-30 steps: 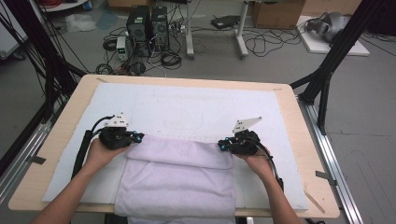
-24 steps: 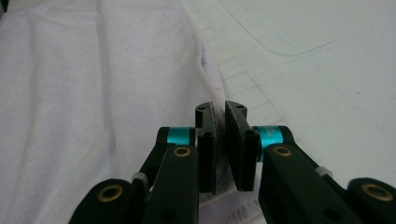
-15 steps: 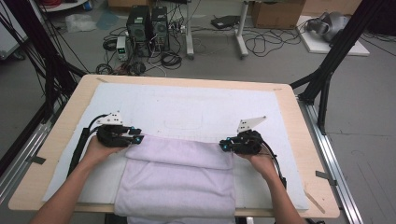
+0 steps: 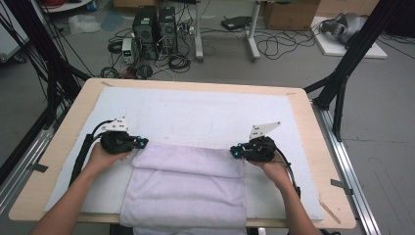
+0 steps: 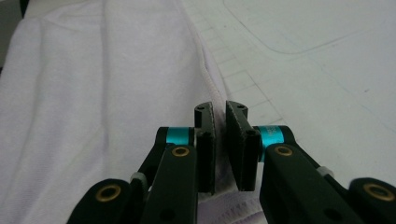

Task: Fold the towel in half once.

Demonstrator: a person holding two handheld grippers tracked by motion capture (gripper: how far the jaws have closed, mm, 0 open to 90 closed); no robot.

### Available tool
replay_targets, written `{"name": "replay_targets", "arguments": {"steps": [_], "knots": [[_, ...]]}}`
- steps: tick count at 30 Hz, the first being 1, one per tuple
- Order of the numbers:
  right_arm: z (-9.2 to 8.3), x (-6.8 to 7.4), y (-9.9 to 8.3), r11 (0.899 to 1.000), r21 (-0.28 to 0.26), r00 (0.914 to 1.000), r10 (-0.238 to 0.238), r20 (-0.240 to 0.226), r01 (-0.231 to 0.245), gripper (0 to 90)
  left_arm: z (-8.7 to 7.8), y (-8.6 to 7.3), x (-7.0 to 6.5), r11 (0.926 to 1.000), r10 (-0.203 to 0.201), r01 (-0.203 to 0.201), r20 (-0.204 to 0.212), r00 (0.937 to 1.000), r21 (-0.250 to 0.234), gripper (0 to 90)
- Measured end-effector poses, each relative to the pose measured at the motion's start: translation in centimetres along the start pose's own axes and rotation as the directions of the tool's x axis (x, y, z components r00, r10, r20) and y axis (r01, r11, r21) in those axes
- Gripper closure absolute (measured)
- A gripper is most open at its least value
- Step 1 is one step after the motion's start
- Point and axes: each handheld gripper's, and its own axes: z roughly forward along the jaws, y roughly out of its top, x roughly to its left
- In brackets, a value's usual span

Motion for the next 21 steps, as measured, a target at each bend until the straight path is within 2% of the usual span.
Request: {"name": "replay_targets", "arguments": {"steps": [4, 6, 8, 10, 12, 14, 15, 16, 17, 18, 20, 21], "knots": [[-0.9, 0.9, 0.5, 0.999, -0.022, 0.9996, -0.025, 0.014, 0.026, 82.5, -1.8, 0.6, -1.5, 0.9985, 0.046, -0.046, 0.002, 0.9989, -0.029, 88.7], [-1.6, 1.8, 0.7, 0.999, -0.035, 0.9994, -0.034, 0.003, 0.034, 82.6, -2.8, 0.7, -2.4, 0.9967, 0.072, -0.071, 0.006, 0.9974, -0.038, 88.7], [-2.2, 2.9, 0.8, 0.997, -0.035, 0.9978, -0.065, 0.013, 0.065, 82.6, -3.8, 0.5, -3.5, 0.9953, 0.090, -0.089, 0.009, 0.9959, -0.038, 88.7], [-2.7, 4.2, 0.7, 0.996, -0.038, 0.9969, -0.078, -0.006, 0.078, 82.6, -4.7, -0.2, -4.8, 0.9937, 0.107, -0.107, 0.017, 0.9941, -0.033, 88.4], [-2.8, 5.4, 0.4, 0.995, -0.026, 0.9950, -0.097, -0.025, 0.096, 82.6, -5.0, -1.1, -5.7, 0.9945, 0.104, -0.103, 0.043, 0.9936, -0.018, 88.1], [-2.5, 6.3, -0.1, 0.995, -0.022, 0.9914, -0.099, -0.086, 0.097, 81.9, -5.1, -2.0, -6.7, 0.9944, 0.105, -0.106, 0.103, 0.9891, 0.003, 87.6], [-2.5, 6.6, -0.3, 0.996, -0.020, 0.9889, -0.094, -0.115, 0.092, 79.5, -5.1, -2.3, -7.0, 0.9949, 0.098, -0.100, 0.129, 0.9868, 0.011, 84.5], [-2.5, 6.6, -0.5, 0.996, -0.019, 0.9869, -0.089, -0.135, 0.088, 77.6, -5.2, -2.5, -7.2, 0.9953, 0.091, -0.095, 0.146, 0.9851, 0.019, 78.2], [-2.6, 6.5, -0.7, 0.997, -0.023, 0.9862, -0.075, -0.147, 0.072, 75.6, -5.2, -2.5, -7.3, 0.9949, 0.092, -0.097, 0.137, 0.9863, 0.029, 71.3], [-2.8, 6.2, -0.8, 0.998, -0.027, 0.9894, -0.063, -0.130, 0.060, 73.4, -5.2, -2.5, -7.2, 0.9950, 0.089, -0.094, 0.124, 0.9883, 0.035, 63.8], [-3.0, 5.3, -0.9, 0.999, -0.034, 0.9960, -0.031, -0.083, 0.028, 68.8, -5.2, -2.0, -6.4, 0.9963, 0.076, -0.080, 0.091, 0.9929, 0.033, 61.6], [-3.0, 4.7, -0.8, 0.999, -0.033, 0.9981, -0.013, -0.061, 0.011, 68.8, -5.1, -1.5, -5.7, 0.9975, 0.066, -0.068, 0.088, 0.9939, 0.020, 61.2]]}}
